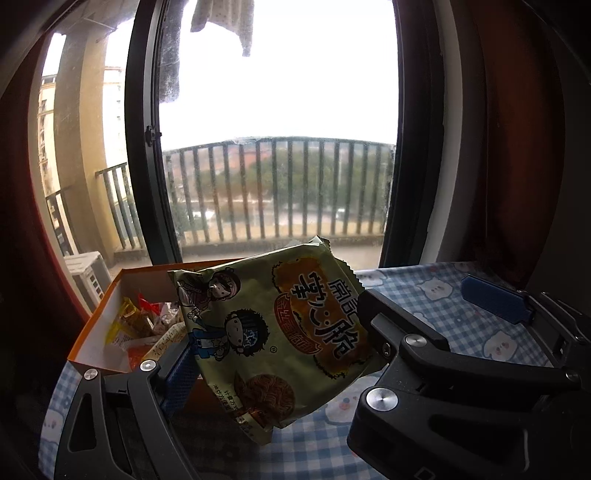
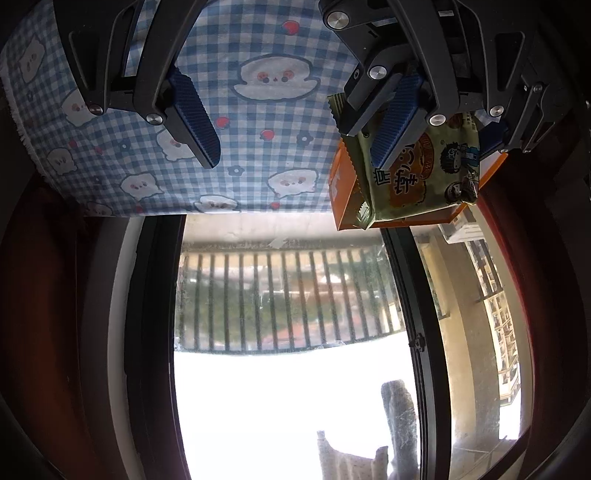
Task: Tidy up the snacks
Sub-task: 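Lift the green pack with the left tool and carry it over the box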
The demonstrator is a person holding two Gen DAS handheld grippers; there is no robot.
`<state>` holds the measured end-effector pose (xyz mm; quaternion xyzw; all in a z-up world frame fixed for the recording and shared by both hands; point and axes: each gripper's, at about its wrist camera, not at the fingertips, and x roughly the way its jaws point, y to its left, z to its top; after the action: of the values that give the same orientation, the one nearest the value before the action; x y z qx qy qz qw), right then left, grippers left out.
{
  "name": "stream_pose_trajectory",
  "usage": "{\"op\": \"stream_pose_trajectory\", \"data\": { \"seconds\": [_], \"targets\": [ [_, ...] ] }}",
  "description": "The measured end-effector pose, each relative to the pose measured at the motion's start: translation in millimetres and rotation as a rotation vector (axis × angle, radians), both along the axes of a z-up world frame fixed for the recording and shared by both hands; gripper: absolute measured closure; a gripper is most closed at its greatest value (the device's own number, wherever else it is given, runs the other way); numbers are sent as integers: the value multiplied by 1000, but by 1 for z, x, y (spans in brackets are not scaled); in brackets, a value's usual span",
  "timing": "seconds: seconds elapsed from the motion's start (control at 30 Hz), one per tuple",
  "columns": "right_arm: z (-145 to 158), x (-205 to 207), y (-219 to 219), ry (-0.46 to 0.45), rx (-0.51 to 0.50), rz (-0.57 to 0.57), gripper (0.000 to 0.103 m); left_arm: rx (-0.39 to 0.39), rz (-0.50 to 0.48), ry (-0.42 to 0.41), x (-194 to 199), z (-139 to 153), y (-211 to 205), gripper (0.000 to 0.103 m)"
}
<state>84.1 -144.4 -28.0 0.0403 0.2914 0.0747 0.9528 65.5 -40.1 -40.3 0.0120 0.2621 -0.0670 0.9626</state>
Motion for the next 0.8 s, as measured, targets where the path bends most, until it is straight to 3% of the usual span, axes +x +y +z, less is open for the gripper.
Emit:
{"op": "stream_pose_trajectory", "data": {
  "seconds": [0.47, 0.8],
  "targets": [
    [8, 45, 83, -45, -9, 108, 14, -6, 141, -39, 24, 5, 81, 11],
    [-23, 96, 135, 29, 24, 150, 13, 27, 217, 48, 69, -24, 129, 11]
  ]
}}
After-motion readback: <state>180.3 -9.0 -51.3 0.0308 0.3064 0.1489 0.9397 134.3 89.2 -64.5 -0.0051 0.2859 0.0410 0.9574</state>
